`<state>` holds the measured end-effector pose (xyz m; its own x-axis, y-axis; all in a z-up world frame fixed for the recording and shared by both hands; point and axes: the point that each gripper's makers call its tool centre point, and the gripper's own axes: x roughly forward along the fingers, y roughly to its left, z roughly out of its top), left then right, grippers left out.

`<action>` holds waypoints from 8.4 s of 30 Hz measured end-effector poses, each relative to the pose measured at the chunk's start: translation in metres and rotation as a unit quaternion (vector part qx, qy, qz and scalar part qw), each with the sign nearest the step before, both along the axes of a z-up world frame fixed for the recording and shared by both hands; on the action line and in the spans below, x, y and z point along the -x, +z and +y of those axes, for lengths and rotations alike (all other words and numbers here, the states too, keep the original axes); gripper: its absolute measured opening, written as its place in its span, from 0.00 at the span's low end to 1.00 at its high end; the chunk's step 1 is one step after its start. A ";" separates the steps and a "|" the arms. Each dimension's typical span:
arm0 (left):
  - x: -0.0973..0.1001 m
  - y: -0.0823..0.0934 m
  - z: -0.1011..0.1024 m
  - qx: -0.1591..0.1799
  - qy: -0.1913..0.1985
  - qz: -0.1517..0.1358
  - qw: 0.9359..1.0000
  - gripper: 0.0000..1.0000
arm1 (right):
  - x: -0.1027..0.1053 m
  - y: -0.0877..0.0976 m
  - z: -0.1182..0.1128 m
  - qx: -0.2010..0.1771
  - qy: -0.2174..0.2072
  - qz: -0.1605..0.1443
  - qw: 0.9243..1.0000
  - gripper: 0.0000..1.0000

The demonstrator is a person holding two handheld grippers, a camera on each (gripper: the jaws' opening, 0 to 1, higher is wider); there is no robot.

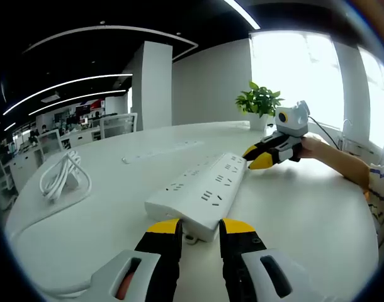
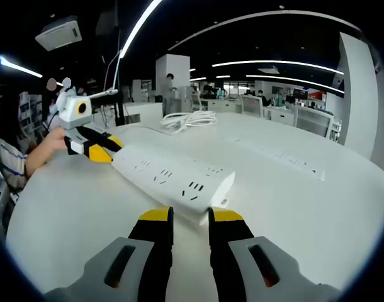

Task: Straighten the power strip on the desk, plug the charger into it

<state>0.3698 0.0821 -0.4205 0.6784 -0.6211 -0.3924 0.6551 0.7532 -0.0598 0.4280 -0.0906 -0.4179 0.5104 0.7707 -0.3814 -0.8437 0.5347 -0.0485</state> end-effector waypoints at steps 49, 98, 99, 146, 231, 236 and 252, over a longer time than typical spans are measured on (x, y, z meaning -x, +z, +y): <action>0.007 0.001 0.005 -0.004 -0.018 0.017 1.000 0.24 | 0.023 -0.001 0.000 0.011 0.059 0.008 0.998 0.19; 0.011 0.001 0.007 -0.009 -0.025 0.024 0.999 0.24 | 0.031 0.000 -0.002 0.017 0.084 0.013 0.996 0.15; 0.012 0.001 0.007 -0.008 -0.025 0.024 0.999 0.24 | 0.031 0.000 -0.002 0.016 0.084 0.014 0.996 0.15; 0.017 0.000 0.006 -0.013 -0.035 0.029 0.999 0.24 | 0.048 -0.001 -0.004 0.039 0.129 0.012 0.991 0.15; 0.022 -0.001 0.005 -0.018 -0.044 0.036 0.998 0.28 | 0.047 0.004 -0.004 0.063 0.126 -0.006 0.990 0.15; 0.022 0.000 0.005 -0.019 -0.046 0.038 0.998 0.28 | 0.049 0.013 -0.004 0.061 0.116 -0.010 0.991 0.15; 0.021 0.007 0.008 -0.014 -0.044 0.033 0.998 0.28 | 0.033 0.023 -0.024 0.070 0.061 -0.007 0.996 0.15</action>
<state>0.3483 0.0896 -0.4140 0.5939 -0.6655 -0.4520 0.7140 0.6949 -0.0849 0.3945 -0.1145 -0.3953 0.4219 0.7677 -0.4823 -0.9008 0.4153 -0.1269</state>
